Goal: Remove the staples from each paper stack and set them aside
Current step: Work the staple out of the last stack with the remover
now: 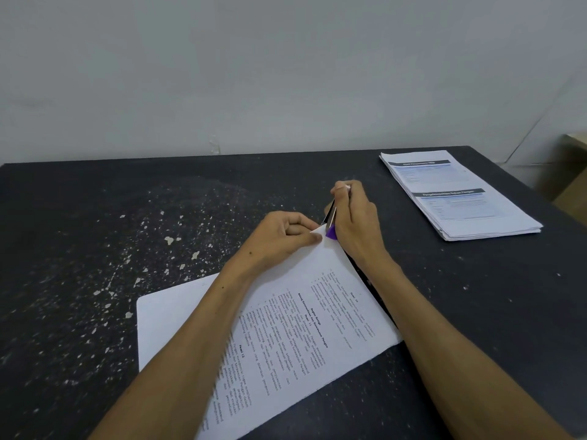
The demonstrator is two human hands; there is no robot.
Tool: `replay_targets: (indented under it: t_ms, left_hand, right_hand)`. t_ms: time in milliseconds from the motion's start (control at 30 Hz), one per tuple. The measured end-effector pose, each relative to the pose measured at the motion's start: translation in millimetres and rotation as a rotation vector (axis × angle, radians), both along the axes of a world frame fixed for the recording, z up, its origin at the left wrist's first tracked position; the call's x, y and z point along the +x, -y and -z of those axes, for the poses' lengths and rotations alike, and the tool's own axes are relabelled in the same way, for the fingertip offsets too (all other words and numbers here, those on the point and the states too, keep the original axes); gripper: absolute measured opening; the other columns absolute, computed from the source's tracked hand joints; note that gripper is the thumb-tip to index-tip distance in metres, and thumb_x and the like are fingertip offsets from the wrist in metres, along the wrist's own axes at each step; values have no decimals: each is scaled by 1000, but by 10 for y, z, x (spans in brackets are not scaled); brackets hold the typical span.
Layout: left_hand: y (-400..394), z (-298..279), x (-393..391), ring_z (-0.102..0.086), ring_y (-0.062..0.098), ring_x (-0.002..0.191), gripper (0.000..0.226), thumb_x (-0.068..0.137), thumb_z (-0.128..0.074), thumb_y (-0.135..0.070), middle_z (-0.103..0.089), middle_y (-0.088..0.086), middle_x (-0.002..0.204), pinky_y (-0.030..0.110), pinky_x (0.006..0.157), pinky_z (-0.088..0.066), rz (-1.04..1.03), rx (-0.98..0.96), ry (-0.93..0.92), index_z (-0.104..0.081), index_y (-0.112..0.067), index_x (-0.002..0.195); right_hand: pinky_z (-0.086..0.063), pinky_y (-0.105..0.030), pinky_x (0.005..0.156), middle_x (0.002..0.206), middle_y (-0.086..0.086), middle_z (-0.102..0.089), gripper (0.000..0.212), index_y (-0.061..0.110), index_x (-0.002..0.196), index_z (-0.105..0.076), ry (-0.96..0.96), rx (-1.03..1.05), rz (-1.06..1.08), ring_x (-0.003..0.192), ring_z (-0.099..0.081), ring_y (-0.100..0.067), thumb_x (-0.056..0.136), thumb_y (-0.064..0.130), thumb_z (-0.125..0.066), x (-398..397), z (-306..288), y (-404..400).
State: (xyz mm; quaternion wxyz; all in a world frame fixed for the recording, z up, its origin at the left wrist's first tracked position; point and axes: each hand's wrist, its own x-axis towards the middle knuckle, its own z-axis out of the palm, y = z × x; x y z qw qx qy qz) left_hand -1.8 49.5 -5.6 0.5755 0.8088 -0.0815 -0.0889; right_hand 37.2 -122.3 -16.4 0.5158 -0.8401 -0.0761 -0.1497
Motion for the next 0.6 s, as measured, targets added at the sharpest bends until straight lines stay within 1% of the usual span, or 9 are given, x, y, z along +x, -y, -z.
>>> replay_targets:
  t_ms: [133, 200, 367, 433, 533, 600]
  left_hand:
    - [-2, 4, -3, -79, 19, 87, 16, 95, -73, -18, -81, 2, 93, 42, 86, -64, 4, -2, 8, -74, -13, 111]
    - [1, 7, -5, -79, 20, 87, 17, 95, -74, -17, -81, 3, 93, 44, 88, -63, 1, -10, 5, -74, -12, 111]
    - [8, 8, -5, -79, 19, 88, 18, 95, -74, -18, -81, 4, 93, 45, 91, -62, -9, -14, 1, -74, -12, 111]
    - [7, 9, -6, -79, 19, 87, 17, 95, -74, -19, -81, 3, 93, 44, 90, -62, -10, -11, -5, -74, -12, 111]
    - [9, 14, -2, -79, 20, 87, 16, 95, -74, -19, -81, 3, 93, 45, 90, -62, -13, -11, -9, -75, -13, 110]
    - [13, 13, -1, -79, 19, 87, 16, 95, -74, -19, -81, 2, 92, 44, 90, -62, -15, -6, -8, -75, -13, 109]
  right_hand:
    - [-45, -11, 54, 82, 4, -62, 27, 18, 112, -50, 7, -25, 9, 68, -60, -7, 111, 40, -36, 30, 5, -19]
    - [-45, -10, 53, 80, 5, -61, 25, 19, 111, -49, 5, -33, 8, 66, -59, -7, 111, 40, -36, 34, -1, -31]
    - [-49, -13, 57, 81, 6, -61, 19, 21, 112, -47, 9, -54, -13, 68, -62, -9, 111, 38, -38, 24, -19, -43]
    - [-51, -18, 57, 80, 6, -61, 18, 21, 113, -46, 18, -68, -20, 68, -62, -10, 111, 37, -38, 22, -18, -53]
    - [-55, -33, 60, 80, 3, -62, 19, 21, 114, -47, 43, -86, -34, 71, -67, -19, 111, 38, -39, 15, -19, -61]
    - [-57, -35, 62, 80, 4, -62, 19, 21, 114, -47, 44, -100, -35, 74, -69, -21, 110, 38, -39, 17, -20, -61]
